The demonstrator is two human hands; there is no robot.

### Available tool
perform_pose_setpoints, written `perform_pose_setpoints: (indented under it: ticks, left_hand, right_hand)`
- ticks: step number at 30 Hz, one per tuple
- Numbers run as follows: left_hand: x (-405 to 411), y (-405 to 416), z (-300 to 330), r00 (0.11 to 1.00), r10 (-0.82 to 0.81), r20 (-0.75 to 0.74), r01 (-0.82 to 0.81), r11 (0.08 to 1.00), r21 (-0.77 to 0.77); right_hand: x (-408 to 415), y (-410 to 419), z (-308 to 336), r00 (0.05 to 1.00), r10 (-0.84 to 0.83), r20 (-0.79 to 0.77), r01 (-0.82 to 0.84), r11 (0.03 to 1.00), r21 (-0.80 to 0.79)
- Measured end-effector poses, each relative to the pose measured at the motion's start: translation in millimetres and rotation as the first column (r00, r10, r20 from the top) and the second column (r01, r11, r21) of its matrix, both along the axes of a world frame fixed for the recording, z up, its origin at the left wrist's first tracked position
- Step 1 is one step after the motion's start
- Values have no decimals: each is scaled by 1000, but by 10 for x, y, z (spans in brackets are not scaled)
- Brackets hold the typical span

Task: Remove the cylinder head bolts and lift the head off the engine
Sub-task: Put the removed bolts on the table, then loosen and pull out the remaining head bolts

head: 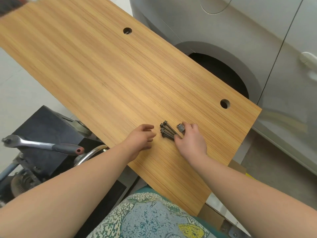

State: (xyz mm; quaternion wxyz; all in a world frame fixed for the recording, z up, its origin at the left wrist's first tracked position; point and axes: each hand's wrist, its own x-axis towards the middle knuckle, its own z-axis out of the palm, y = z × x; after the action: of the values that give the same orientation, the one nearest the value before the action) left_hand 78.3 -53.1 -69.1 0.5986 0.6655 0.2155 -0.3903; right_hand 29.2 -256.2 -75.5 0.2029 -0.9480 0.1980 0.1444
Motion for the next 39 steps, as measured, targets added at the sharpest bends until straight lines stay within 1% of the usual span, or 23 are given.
perform_pose_setpoints:
  ticks: [2, 3, 6, 10, 12, 14, 15, 18, 20, 22, 23, 24, 26, 27, 28, 29, 30, 32, 33, 35, 37, 38, 39]
  left_hand:
    - [-172, 204, 109, 997, -80, 6, 80, 996, -38]
    - [-292, 323, 158, 994, -105, -7, 105, 993, -58]
    - [-769, 736, 248, 994, -99, -40, 94, 990, -104]
    - [-1464, 1372, 262, 996, 42, -79, -47, 996, -74]
    - [-1791, 1706, 271, 984, 124, -127, -134, 988, -73]
    - [-2109, 2069, 289, 971, 186, -148, -198, 977, -75]
    - [-2267, 2256, 304, 964, 221, -149, -234, 969, -77]
    - [-2738, 2794, 405, 934, 326, -145, -340, 936, -90]
    - [-3049, 3130, 462, 915, 380, -137, -395, 914, -96]
    - [-3340, 3442, 480, 898, 422, -123, -433, 897, -87]
    - [-3470, 3585, 489, 896, 429, -111, -438, 896, -77]
    - [-3590, 3726, 500, 898, 430, -96, -436, 897, -65]
    - [-3756, 4009, 560, 904, 425, -50, -428, 901, -67]
    - [-3792, 4143, 623, 905, 425, -24, -425, 901, -85]
    - [-3809, 4281, 705, 903, 430, 5, -427, 898, -103]
    - [-3800, 4423, 794, 897, 440, 38, -433, 894, -119]
    - [-3769, 4557, 884, 887, 456, 76, -444, 886, -131]
    - [-3652, 4795, 1087, 830, 537, 151, -513, 841, -174]
    - [-3575, 4896, 1203, 773, 610, 172, -575, 789, -215]
    - [-3400, 5069, 1435, 624, 760, 181, -696, 646, -314]
    - [-3242, 5195, 1631, 482, 860, 167, -755, 504, -419]
    - [-3191, 5239, 1704, 422, 893, 155, -760, 442, -477]
    - [-3164, 5269, 1764, 365, 920, 142, -756, 382, -532]
  right_hand:
    - [-15, 123, 234, 997, -14, 77, 6, 994, 108]
    - [-16, 245, 357, 996, 11, 91, -25, 988, 150]
    - [42, 913, 670, 965, 251, 69, -260, 939, 225]
    - [167, 2123, 815, 839, 542, 51, -536, 804, 259]
    - [188, 2673, 796, 767, 640, 42, -635, 749, 190]
    - [244, 3107, 712, 702, 712, 32, -712, 699, 64]
    - [283, 3271, 664, 673, 740, 3, -740, 673, -9]
    - [389, 3584, 501, 591, 792, -155, -803, 560, -203]
    - [415, 3698, 440, 569, 783, -252, -819, 510, -264]
    - [416, 3823, 489, 542, 765, -349, -838, 462, -290]
    - [406, 3894, 557, 546, 742, -388, -838, 480, -261]
    - [388, 3968, 617, 573, 715, -399, -815, 547, -190]
    - [345, 4121, 738, 652, 673, -350, -718, 696, 3]
    - [292, 4192, 838, 684, 648, -335, -650, 750, 124]
    - [224, 4267, 958, 701, 627, -339, -567, 779, 268]
    - [131, 4344, 1082, 702, 619, -350, -482, 776, 407]
    - [11, 4424, 1216, 692, 626, -359, -409, 751, 519]
    - [-300, 4575, 1466, 652, 673, -350, -346, 674, 652]
    - [-466, 4649, 1556, 630, 701, -333, -338, 634, 696]
    - [-790, 4833, 1706, 564, 775, -285, -363, 542, 758]
    - [-1090, 5067, 1798, 432, 877, -210, -451, 411, 792]
    - [-1223, 5193, 1816, 365, 916, -167, -484, 340, 806]
    - [-1342, 5316, 1817, 319, 938, -133, -501, 286, 817]
